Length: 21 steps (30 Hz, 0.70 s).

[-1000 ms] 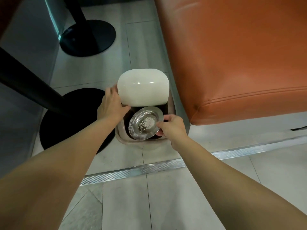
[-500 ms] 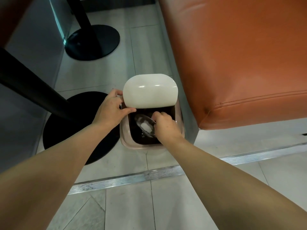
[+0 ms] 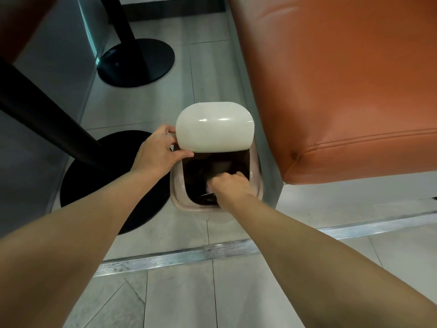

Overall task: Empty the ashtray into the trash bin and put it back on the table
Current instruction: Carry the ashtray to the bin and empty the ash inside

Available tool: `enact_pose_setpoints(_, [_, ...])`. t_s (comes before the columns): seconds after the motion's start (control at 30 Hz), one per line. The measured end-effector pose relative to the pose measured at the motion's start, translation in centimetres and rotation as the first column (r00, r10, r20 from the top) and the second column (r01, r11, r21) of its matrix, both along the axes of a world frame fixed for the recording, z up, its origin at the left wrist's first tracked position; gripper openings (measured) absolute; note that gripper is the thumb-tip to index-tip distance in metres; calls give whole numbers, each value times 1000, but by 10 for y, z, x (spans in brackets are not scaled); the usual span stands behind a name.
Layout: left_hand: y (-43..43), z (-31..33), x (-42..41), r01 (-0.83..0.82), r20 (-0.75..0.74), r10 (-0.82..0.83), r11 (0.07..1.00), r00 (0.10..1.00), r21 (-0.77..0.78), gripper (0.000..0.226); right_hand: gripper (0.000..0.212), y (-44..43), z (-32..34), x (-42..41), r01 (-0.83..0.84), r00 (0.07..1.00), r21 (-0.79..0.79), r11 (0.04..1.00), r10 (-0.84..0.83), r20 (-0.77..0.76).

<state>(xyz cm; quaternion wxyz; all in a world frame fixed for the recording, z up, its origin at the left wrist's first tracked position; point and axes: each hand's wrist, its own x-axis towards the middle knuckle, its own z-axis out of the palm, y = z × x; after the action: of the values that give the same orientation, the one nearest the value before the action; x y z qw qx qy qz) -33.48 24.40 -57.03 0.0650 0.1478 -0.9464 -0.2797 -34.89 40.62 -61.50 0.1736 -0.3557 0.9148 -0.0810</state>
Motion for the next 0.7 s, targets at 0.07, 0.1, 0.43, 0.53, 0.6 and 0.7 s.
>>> enact_pose_setpoints(0.07, [1, 1, 1, -5, 7, 5, 1000, 1000, -1, 41, 36, 2, 2, 0, 39, 998, -41, 998, -41, -38])
enact_pose_setpoints(0.1, [1, 1, 1, -7, 7, 7, 1000, 1000, -4, 41, 35, 3, 2, 0, 46, 998, -30, 998, -47, -38])
enact_pose_setpoints(0.43, [2, -3, -1, -36, -14, 35, 999, 999, -21, 44, 29, 7, 0, 8, 5, 997, -33, 999, -8, -82])
enact_pose_setpoints(0.53, [2, -3, -2, -23, -15, 23, 999, 1000, -27, 44, 27, 7, 0, 8, -36, 997, 3, 999, 37, -63])
enact_pose_setpoints(0.6, [2, -3, -2, -23, -15, 23, 999, 1000, -32, 43, 28, 8, 1, 7, -12, 999, -30, 999, 11, -51])
enact_pose_setpoints(0.7, [1, -2, -2, -25, -16, 25, 999, 1000, -27, 43, 35, 8, 5, 4, 97, 993, -154, 983, -106, -52])
